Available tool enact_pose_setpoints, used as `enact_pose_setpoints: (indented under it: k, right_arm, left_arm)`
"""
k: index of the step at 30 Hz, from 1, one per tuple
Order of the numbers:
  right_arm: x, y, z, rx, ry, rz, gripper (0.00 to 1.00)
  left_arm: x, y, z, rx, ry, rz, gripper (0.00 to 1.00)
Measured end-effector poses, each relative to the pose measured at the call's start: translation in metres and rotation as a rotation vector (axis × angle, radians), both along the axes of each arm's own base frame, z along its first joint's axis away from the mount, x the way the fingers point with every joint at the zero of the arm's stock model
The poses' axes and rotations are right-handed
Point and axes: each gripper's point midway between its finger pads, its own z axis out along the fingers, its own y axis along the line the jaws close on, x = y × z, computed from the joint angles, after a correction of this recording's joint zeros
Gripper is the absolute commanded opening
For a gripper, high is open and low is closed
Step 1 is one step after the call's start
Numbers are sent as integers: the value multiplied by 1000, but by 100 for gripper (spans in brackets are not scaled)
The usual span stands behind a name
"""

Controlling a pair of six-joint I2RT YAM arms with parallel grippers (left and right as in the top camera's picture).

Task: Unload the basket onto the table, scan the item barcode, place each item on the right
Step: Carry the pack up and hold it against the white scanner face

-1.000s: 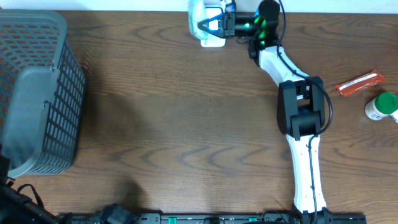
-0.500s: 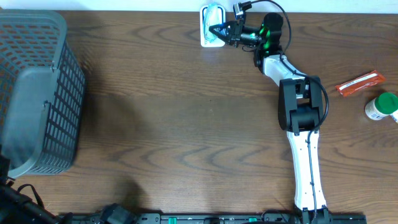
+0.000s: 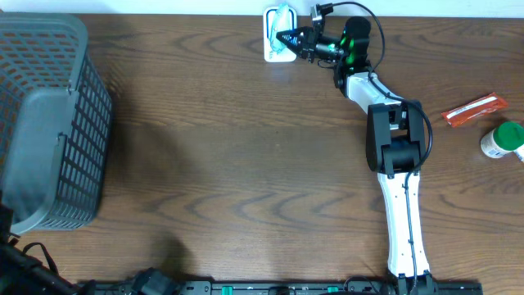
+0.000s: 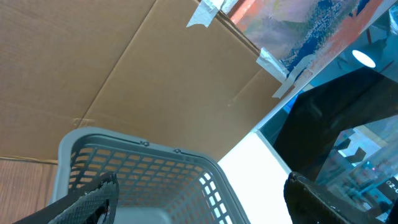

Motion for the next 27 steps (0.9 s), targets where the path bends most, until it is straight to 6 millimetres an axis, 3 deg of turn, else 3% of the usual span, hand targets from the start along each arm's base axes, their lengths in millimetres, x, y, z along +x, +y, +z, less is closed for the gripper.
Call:
enact_pose_setpoints:
  k: [3,11,16,27]
  right_arm:
    - [-1,3,-13,-6,112,-6,1]
    - [-3,11,-15,49,298,-4,1]
    - [-4,12,-27,88,446,1,1]
    - [0,-3,-31,125,578,-18,1]
  left_arm:
    - [0,0,0,0,0,0,85]
    - [0,0,0,0,0,0,85]
    - [0,0,0,0,0,0,85]
    - [0,0,0,0,0,0,85]
